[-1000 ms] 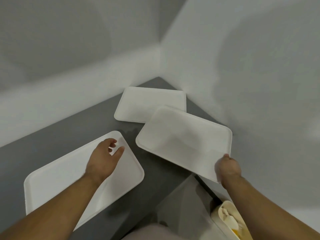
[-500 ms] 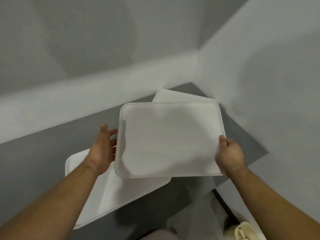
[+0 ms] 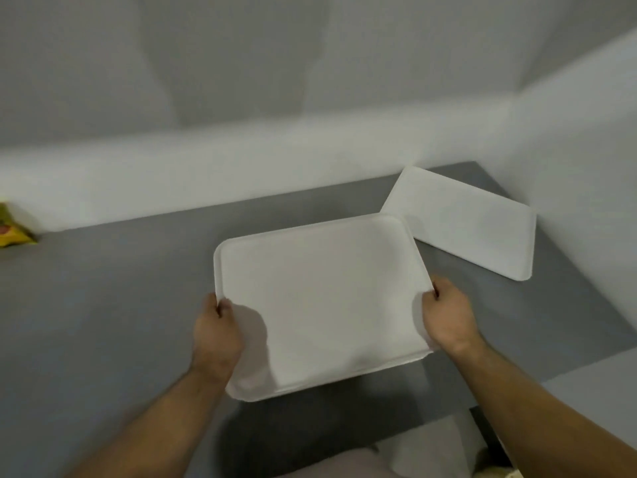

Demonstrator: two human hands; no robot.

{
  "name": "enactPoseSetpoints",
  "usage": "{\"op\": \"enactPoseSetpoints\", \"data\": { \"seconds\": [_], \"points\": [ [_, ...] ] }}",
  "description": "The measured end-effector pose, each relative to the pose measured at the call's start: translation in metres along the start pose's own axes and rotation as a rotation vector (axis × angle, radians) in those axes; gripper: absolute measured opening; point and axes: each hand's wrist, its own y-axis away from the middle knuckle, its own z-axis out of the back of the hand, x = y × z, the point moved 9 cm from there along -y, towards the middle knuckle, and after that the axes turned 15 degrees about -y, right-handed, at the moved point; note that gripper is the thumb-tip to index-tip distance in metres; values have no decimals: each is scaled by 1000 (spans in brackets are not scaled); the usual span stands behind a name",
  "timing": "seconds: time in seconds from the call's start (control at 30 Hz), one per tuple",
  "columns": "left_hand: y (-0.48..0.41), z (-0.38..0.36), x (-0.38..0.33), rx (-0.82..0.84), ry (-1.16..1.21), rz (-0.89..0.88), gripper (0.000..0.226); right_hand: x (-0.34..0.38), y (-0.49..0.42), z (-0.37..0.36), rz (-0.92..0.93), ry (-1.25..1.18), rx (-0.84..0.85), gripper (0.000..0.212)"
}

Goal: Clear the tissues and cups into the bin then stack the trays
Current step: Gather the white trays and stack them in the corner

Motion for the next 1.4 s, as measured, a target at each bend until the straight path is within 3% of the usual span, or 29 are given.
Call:
{"op": "enactPoseSetpoints", "data": {
  "seconds": [0.27, 0.6, 0.8, 1.23, 1.4],
  "points": [
    [-13, -18, 38, 136, -232, -19, 23, -15, 3, -37, -33, 299, 82, 49],
    [-28, -29, 36, 230, -359, -180, 22, -30, -8, -36, -103, 301, -22, 44],
    [-31, -35, 39, 248, -356, -175, 25, -48, 0, -37, -218, 319, -19, 38],
    [-39, -61, 5, 315, -274, -211, 23, -50, -30, -15, -223, 294, -33, 31],
    [-46, -67, 9, 361, -292, -170, 34, -55, -35, -15, -234, 325, -5, 35]
  ]
}}
